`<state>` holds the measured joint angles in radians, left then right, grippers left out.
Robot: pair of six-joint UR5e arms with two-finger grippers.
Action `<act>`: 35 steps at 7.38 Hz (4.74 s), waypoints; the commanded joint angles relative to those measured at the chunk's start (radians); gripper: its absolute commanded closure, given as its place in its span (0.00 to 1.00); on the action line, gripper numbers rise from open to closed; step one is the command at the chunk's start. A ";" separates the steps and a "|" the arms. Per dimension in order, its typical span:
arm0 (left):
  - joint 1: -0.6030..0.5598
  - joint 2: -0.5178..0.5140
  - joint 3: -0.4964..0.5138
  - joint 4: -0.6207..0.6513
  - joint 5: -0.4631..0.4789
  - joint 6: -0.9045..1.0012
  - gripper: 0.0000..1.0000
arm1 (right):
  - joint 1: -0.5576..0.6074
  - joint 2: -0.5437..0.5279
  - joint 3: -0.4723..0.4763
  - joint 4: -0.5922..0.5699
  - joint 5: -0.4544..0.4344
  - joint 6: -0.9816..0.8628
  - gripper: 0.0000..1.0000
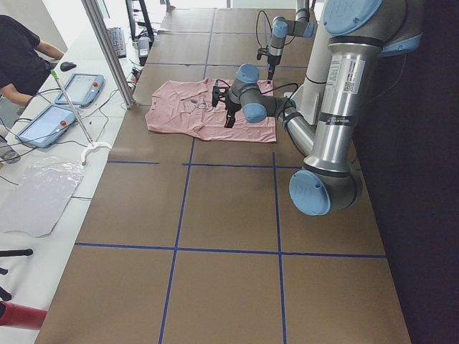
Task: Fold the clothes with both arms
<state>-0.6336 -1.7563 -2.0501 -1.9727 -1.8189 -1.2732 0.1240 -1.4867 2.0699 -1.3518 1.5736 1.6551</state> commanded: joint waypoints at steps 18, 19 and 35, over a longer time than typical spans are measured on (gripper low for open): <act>0.002 -0.011 0.019 0.000 0.000 0.005 0.00 | -0.007 0.008 -0.014 -0.013 0.006 0.002 1.00; 0.002 -0.011 0.019 0.000 0.000 0.005 0.00 | -0.007 0.008 -0.013 -0.013 0.006 0.002 1.00; 0.506 -0.009 -0.007 0.308 0.225 -0.707 0.04 | 0.023 0.017 0.050 -0.006 -0.004 0.002 1.00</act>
<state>-0.1174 -1.7655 -2.0612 -1.6645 -1.5940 -1.9815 0.1476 -1.4696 2.1200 -1.3576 1.5681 1.6567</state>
